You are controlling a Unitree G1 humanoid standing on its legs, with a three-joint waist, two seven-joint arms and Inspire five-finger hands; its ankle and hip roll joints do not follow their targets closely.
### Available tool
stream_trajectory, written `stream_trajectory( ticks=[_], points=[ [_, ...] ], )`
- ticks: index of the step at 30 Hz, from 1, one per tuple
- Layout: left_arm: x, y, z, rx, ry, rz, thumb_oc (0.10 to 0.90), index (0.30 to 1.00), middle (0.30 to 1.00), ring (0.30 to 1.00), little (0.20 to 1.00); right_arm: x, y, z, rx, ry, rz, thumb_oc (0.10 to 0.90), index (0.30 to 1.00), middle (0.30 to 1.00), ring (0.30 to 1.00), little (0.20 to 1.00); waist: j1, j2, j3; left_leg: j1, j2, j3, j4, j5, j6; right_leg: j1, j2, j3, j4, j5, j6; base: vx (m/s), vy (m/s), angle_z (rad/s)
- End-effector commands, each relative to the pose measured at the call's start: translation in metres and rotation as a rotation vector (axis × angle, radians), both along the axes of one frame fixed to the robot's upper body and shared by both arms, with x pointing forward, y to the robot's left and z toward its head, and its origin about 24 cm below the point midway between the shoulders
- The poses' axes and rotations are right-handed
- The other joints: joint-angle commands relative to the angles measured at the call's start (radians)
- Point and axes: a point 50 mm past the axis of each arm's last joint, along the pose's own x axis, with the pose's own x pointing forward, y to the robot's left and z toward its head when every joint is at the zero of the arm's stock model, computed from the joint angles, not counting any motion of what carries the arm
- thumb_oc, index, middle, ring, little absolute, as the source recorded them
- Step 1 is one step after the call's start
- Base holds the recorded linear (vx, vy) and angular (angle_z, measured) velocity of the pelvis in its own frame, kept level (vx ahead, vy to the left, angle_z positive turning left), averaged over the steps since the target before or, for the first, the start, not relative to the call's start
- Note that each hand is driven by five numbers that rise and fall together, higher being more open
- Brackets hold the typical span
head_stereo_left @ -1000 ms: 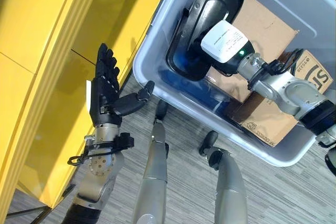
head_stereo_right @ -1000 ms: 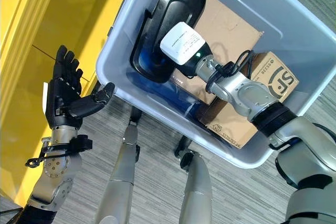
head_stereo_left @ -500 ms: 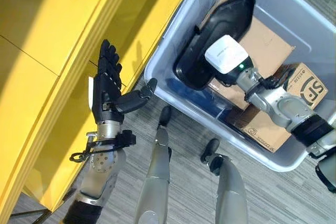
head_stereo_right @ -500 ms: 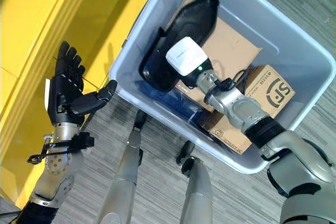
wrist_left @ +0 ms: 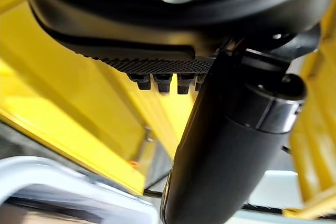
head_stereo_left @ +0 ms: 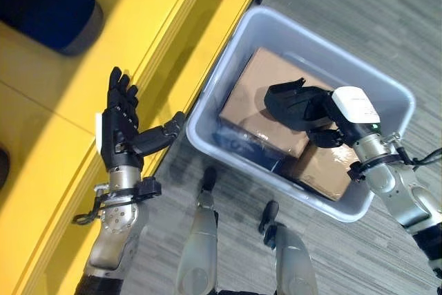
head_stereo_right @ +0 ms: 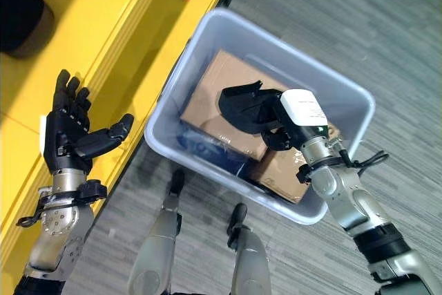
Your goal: Move parts from the plastic box to the shelf.
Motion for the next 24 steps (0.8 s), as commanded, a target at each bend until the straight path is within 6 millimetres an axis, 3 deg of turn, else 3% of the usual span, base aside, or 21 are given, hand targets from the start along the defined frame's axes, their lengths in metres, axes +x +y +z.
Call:
stream_trajectory(
  ticks=[1,5,6,8,9,12,20,24],
  points=[
    [-0.009,-0.007,0.039,0.048,-0.221,-0.071,0.900,1.000,1.000,1.000,1.000,-0.013,0.009,0.069,0.075,-0.274,0.140,0.400,0.300,0.300,0.300,0.300,-0.033,-0.027,-0.123,0.040,0.062,0.046,0.034,-0.067,-0.028,0.206,-0.006,0.022,-0.162,-0.024,0.007,0.08,-0.007,-0.17],
    [-0.009,0.001,0.035,0.100,-0.179,-0.068,0.900,1.000,1.000,1.000,1.000,-0.024,0.005,0.080,0.200,-0.315,0.190,0.400,0.300,0.300,0.300,0.300,-0.061,-0.051,-0.232,0.129,0.084,0.091,0.017,-0.094,-0.020,0.272,-0.017,0.060,-0.222,0.021,0.027,0.10,0.009,-0.21],
    [-0.009,0.001,0.034,0.101,-0.178,-0.068,0.900,1.000,1.000,1.000,1.000,-0.024,0.005,0.080,0.201,-0.314,0.190,0.400,0.300,0.300,0.300,0.300,-0.059,-0.053,-0.231,0.132,0.084,0.094,0.014,-0.094,-0.019,0.275,-0.018,0.061,-0.225,0.023,0.028,0.06,0.028,-0.25],
    [-0.008,0.004,0.036,0.177,-0.168,-0.057,0.900,1.000,1.000,1.000,1.000,-0.027,0.001,0.081,0.280,-0.291,0.229,0.400,0.300,0.300,0.300,0.300,-0.081,-0.052,-0.296,0.181,0.089,0.122,-0.019,-0.094,-0.021,0.295,-0.022,0.080,-0.250,0.045,0.038,0.09,0.043,-0.19],
    [-0.008,0.004,0.035,0.178,-0.167,-0.057,0.900,1.000,1.000,1.000,1.000,-0.028,0.001,0.081,0.282,-0.290,0.229,0.400,0.300,0.300,0.300,0.300,-0.079,-0.053,-0.296,0.184,0.089,0.124,-0.023,-0.093,-0.021,0.296,-0.022,0.081,-0.252,0.047,0.038,0.11,0.048,-0.24],
    [-0.008,0.015,0.043,0.303,-0.180,0.024,0.900,1.000,1.000,1.000,1.000,-0.025,-0.001,0.081,0.345,-0.217,0.278,0.400,0.300,0.300,0.300,0.300,-0.101,-0.059,-0.369,0.268,0.102,0.184,-0.097,-0.081,-0.025,0.313,-0.022,0.125,-0.286,0.098,0.055,0.08,0.031,-0.28],
    [-0.002,0.012,0.065,0.534,-0.246,0.054,0.900,1.000,1.000,1.000,1.000,-0.013,-0.003,0.085,0.323,-0.011,0.336,0.400,0.300,0.300,0.300,0.300,-0.136,-0.061,-0.455,0.399,0.132,0.300,-0.218,-0.052,-0.046,0.334,-0.023,0.200,-0.350,0.142,0.082,0.04,0.016,-0.40],
    [0.003,0.005,0.074,0.632,-0.277,0.051,0.900,1.000,1.000,1.000,1.000,-0.007,-0.004,0.081,0.355,0.081,0.362,0.400,0.300,0.300,0.300,0.300,-0.156,-0.058,-0.476,0.407,0.135,0.321,-0.222,-0.056,-0.055,0.336,-0.027,0.211,-0.378,0.158,0.089,0.00,0.013,-0.26]
  ],
)
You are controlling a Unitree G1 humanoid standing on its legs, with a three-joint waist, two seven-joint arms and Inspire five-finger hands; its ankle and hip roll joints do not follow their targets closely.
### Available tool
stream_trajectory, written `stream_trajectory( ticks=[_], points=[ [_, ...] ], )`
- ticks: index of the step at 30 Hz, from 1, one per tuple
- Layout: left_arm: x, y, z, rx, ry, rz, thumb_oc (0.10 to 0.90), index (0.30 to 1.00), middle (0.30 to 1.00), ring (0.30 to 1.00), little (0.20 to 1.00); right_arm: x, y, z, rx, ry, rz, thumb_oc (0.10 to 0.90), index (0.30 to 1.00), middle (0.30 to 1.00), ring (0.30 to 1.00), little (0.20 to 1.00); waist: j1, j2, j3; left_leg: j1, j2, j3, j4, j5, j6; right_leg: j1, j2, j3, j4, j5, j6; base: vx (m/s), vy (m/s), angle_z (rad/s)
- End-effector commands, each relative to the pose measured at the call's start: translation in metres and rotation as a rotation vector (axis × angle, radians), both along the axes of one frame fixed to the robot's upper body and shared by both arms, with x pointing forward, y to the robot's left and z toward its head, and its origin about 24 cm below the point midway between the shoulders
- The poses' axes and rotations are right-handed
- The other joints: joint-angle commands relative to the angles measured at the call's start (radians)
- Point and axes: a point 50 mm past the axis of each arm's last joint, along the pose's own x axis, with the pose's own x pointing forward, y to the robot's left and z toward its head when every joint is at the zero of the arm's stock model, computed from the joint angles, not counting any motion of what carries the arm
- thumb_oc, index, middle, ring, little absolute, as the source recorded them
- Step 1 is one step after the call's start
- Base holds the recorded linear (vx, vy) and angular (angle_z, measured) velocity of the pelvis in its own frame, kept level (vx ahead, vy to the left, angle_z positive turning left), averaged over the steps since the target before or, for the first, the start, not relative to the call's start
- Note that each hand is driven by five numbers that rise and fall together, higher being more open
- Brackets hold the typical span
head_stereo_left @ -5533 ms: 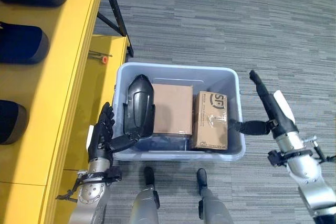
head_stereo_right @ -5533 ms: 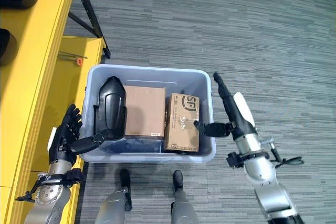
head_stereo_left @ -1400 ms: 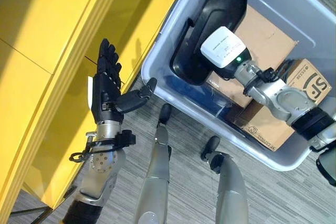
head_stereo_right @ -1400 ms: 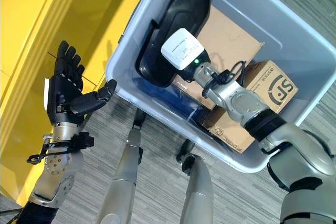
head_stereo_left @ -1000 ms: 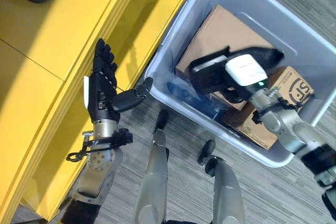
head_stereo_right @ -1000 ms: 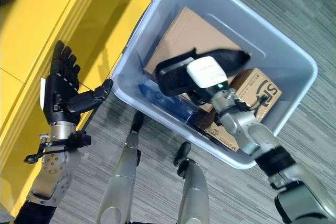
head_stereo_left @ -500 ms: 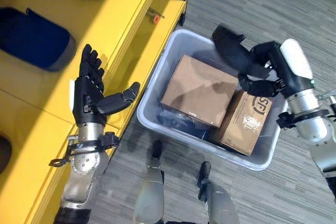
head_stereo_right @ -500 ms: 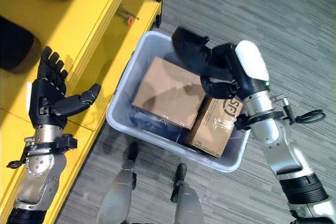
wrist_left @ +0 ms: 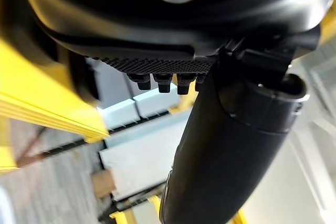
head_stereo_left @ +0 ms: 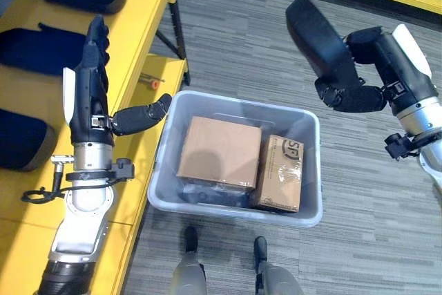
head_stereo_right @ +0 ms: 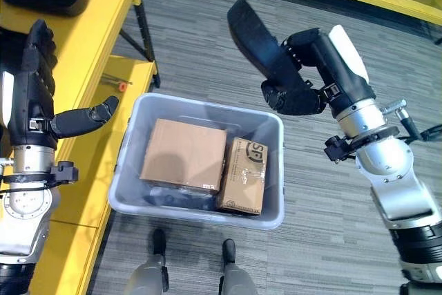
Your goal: Move parts from the plastic box to the shelf.
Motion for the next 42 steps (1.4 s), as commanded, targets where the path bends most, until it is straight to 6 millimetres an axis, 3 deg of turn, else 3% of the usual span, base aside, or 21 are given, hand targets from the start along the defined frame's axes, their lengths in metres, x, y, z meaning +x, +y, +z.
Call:
stream_trajectory(
  ticks=[1,11,23,42],
  points=[
    [-0.002,-0.020,0.013,0.182,-0.103,-0.071,0.900,1.000,1.000,1.000,1.000,0.010,0.005,0.008,0.064,0.035,0.089,0.400,0.300,0.300,0.300,0.300,-0.032,0.013,-0.306,0.068,0.102,0.065,-0.045,-0.032,-0.059,0.042,-0.048,0.018,-0.003,-0.022,0.077,-0.01,0.007,-0.06],
    [0.009,-0.046,0.030,0.497,-0.153,-0.112,0.900,1.000,1.000,1.000,1.000,0.020,0.011,-0.009,0.047,0.202,0.147,0.400,0.300,0.300,0.300,0.300,-0.062,0.016,-0.329,0.096,0.116,0.097,-0.045,-0.039,-0.069,0.050,-0.045,0.030,-0.003,-0.024,0.080,0.00,0.012,-0.13],
    [0.011,-0.080,0.044,0.817,-0.216,-0.235,0.900,1.000,1.000,1.000,1.000,0.026,0.022,-0.011,-0.031,0.225,0.185,0.400,0.300,0.300,0.300,0.300,-0.079,0.026,-0.338,0.082,0.121,0.100,-0.045,-0.034,-0.077,0.033,-0.046,0.024,-0.003,-0.022,0.083,0.00,0.001,0.00],
    [0.013,-0.104,0.037,0.859,-0.196,-0.369,0.900,1.000,1.000,1.000,1.000,0.030,0.042,-0.011,0.005,0.213,0.261,0.400,0.300,0.300,0.300,0.300,-0.092,0.034,-0.329,0.087,0.126,0.105,-0.045,-0.032,-0.080,0.037,-0.045,0.026,-0.003,-0.034,0.079,0.00,0.000,0.00]
  ],
)
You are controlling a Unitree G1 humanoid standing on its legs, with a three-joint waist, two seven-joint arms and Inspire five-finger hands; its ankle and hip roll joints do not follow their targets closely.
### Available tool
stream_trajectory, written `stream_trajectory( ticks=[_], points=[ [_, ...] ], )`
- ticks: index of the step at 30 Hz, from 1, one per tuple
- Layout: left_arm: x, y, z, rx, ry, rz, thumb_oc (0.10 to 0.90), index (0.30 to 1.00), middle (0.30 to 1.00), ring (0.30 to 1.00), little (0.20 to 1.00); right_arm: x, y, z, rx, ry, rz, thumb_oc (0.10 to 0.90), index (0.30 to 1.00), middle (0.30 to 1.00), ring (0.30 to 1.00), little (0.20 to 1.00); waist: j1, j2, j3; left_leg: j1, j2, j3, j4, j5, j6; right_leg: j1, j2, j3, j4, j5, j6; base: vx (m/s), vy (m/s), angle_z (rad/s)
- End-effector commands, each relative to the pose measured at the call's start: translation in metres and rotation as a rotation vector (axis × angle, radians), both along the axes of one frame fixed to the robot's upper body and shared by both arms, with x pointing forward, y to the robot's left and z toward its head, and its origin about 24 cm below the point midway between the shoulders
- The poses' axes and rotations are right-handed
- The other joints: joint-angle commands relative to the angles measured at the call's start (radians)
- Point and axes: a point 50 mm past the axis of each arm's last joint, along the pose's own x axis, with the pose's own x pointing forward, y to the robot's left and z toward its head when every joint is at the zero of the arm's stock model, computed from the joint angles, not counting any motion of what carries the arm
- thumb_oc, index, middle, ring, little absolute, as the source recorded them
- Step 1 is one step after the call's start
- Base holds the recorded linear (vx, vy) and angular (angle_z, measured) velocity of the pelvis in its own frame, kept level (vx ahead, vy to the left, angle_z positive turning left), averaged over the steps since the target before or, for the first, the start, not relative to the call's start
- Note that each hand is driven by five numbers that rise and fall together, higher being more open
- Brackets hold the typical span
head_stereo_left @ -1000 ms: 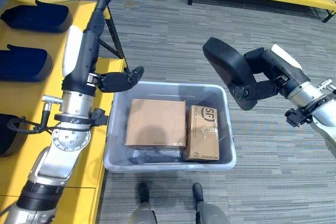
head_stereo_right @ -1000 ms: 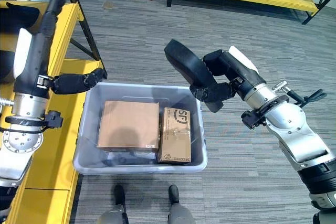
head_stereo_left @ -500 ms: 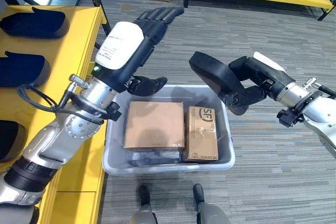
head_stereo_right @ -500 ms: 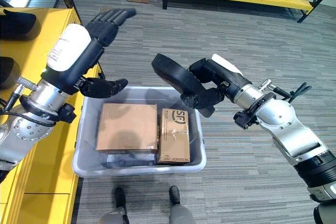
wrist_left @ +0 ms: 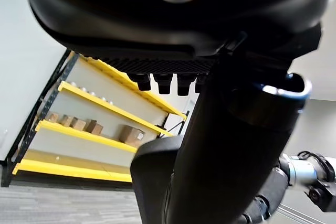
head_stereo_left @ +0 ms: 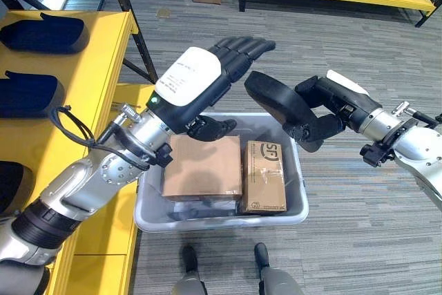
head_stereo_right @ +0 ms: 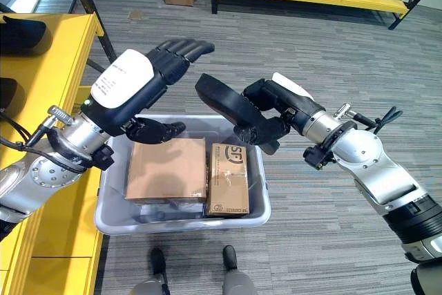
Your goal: Move parts from the plastic box to the shelf.
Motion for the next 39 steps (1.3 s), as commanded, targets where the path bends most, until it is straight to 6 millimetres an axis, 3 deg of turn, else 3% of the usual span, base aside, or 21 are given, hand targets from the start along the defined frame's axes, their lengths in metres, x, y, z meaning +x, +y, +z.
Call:
stream_trajectory(
  ticks=[1,24,39],
  points=[
    [0.001,-0.013,0.005,-0.030,-0.039,-0.078,0.900,1.000,1.000,1.000,1.000,0.003,0.015,0.025,0.081,-0.132,0.080,0.400,0.300,0.300,0.300,0.300,-0.005,0.008,-0.263,0.042,0.116,0.055,-0.010,-0.037,-0.072,0.038,-0.053,-0.017,-0.003,-0.037,0.080,0.00,0.000,0.00],
    [0.008,-0.033,0.000,-0.003,-0.027,-0.131,0.900,1.000,1.000,1.000,1.000,0.005,0.034,0.022,0.110,-0.117,0.145,0.400,0.300,0.300,0.300,0.300,-0.015,0.014,-0.262,0.062,0.116,0.071,-0.010,-0.049,-0.068,0.038,-0.053,0.004,-0.003,-0.043,0.079,0.00,0.002,-0.02],
    [0.016,-0.037,-0.006,0.027,-0.015,-0.112,0.900,1.000,1.000,1.000,1.000,0.003,0.038,0.024,0.117,-0.132,0.160,0.400,0.300,0.300,0.300,0.300,-0.018,0.019,-0.261,0.059,0.114,0.066,-0.010,-0.050,-0.068,0.039,-0.057,-0.003,-0.003,-0.044,0.078,0.00,0.000,0.00]
  ],
)
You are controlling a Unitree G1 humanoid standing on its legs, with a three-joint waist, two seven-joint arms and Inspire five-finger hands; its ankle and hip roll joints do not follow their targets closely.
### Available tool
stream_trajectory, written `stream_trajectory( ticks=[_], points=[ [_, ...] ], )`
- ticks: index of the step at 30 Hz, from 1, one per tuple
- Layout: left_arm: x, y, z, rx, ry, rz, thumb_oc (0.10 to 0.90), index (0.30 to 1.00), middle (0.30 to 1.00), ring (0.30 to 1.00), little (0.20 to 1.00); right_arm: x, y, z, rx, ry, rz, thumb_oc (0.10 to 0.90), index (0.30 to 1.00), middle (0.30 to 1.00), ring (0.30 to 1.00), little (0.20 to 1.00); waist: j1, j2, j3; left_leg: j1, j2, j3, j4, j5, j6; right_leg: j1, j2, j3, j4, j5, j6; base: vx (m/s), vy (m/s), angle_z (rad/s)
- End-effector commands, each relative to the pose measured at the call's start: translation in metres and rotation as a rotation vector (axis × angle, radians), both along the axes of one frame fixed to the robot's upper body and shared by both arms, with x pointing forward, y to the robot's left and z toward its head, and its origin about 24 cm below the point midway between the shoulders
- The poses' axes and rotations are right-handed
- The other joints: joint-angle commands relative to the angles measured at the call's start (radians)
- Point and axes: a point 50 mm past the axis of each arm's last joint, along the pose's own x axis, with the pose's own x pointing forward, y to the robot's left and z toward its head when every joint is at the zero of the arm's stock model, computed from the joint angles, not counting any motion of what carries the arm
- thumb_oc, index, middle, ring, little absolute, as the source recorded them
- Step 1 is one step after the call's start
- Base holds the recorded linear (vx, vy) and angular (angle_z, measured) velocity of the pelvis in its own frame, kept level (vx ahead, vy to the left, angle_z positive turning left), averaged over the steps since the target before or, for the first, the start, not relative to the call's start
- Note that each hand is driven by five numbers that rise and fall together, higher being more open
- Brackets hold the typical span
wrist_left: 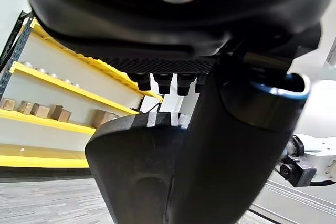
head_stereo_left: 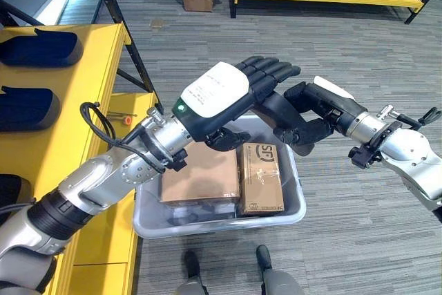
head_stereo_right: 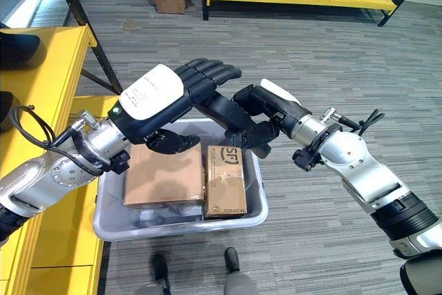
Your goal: Move parts from the plastic box to the shelf.
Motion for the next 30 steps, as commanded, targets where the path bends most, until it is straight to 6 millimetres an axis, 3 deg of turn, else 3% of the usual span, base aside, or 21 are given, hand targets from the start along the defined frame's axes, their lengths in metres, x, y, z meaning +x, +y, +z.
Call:
stream_trajectory(
  ticks=[1,4,5,6,7,8,9,30],
  points=[
    [0.0095,-0.0134,0.0039,-0.064,-0.038,-0.042,0.900,1.000,1.000,1.000,1.000,-0.0013,0.0254,0.0346,0.113,-0.172,0.119,0.400,0.300,0.300,0.300,0.300,-0.001,-0.005,-0.238,0.051,0.109,0.048,-0.009,-0.051,-0.068,0.044,-0.062,-0.023,-0.003,-0.048,0.080,0.00,0.000,0.00],
    [0.0102,-0.0135,0.0044,-0.064,-0.042,-0.040,0.900,1.000,1.000,1.000,1.000,-0.0006,0.0247,0.0357,0.118,-0.177,0.113,0.400,0.300,0.300,0.300,0.300,0.000,-0.006,-0.238,0.049,0.108,0.048,-0.009,-0.051,-0.067,0.042,-0.061,-0.022,-0.003,-0.049,0.080,0.00,0.000,0.00],
    [0.0110,-0.0130,0.0037,-0.068,-0.036,-0.037,0.849,0.929,0.929,0.929,0.929,-0.0003,0.0243,0.0350,0.121,-0.176,0.109,0.400,0.300,0.300,0.300,0.300,0.000,-0.006,-0.237,0.049,0.108,0.048,-0.009,-0.050,-0.067,0.042,-0.061,-0.022,-0.003,-0.049,0.079,0.00,0.000,0.00],
    [0.0116,-0.0125,0.0034,-0.064,-0.036,-0.033,0.722,0.750,0.750,0.750,0.750,-0.0001,0.0233,0.0352,0.119,-0.178,0.103,0.400,0.300,0.300,0.300,0.300,-0.001,-0.005,-0.237,0.049,0.108,0.048,-0.009,-0.050,-0.067,0.042,-0.061,-0.023,-0.003,-0.048,0.079,0.00,0.000,0.00],
    [0.0116,-0.0127,0.0035,-0.064,-0.036,-0.034,0.527,0.478,0.478,0.478,0.478,-0.0001,0.0232,0.0351,0.119,-0.177,0.103,0.400,0.300,0.300,0.300,0.300,-0.002,-0.005,-0.237,0.049,0.108,0.048,-0.009,-0.050,-0.067,0.041,-0.062,-0.023,-0.003,-0.048,0.079,0.00,0.000,0.00],
    [0.0116,-0.0127,0.0035,-0.064,-0.036,-0.034,0.447,0.366,0.366,0.366,0.366,-0.0002,0.0231,0.0351,0.119,-0.177,0.103,0.400,0.300,0.300,0.300,0.300,-0.002,-0.005,-0.237,0.049,0.108,0.048,-0.009,-0.050,-0.067,0.041,-0.062,-0.023,-0.003,-0.048,0.079,0.00,0.000,0.00],
    [0.0118,-0.0128,0.0032,-0.063,-0.035,-0.033,0.400,0.300,0.300,0.300,0.300,-0.0002,0.0234,0.0356,0.119,-0.179,0.104,0.400,0.300,0.300,0.300,0.300,-0.001,-0.005,-0.238,0.049,0.108,0.048,-0.009,-0.051,-0.067,0.041,-0.062,-0.023,-0.003,-0.048,0.079,0.00,0.000,0.00],
    [0.0158,-0.0126,0.0007,-0.084,-0.031,-0.017,0.400,0.300,0.300,0.300,0.300,-0.0001,0.0224,0.0386,0.135,-0.201,0.096,0.400,0.300,0.300,0.300,0.300,-0.005,-0.001,-0.241,0.053,0.107,0.046,-0.009,-0.055,-0.066,0.045,-0.064,-0.024,-0.003,-0.053,0.078,0.00,0.000,0.00]
  ],
)
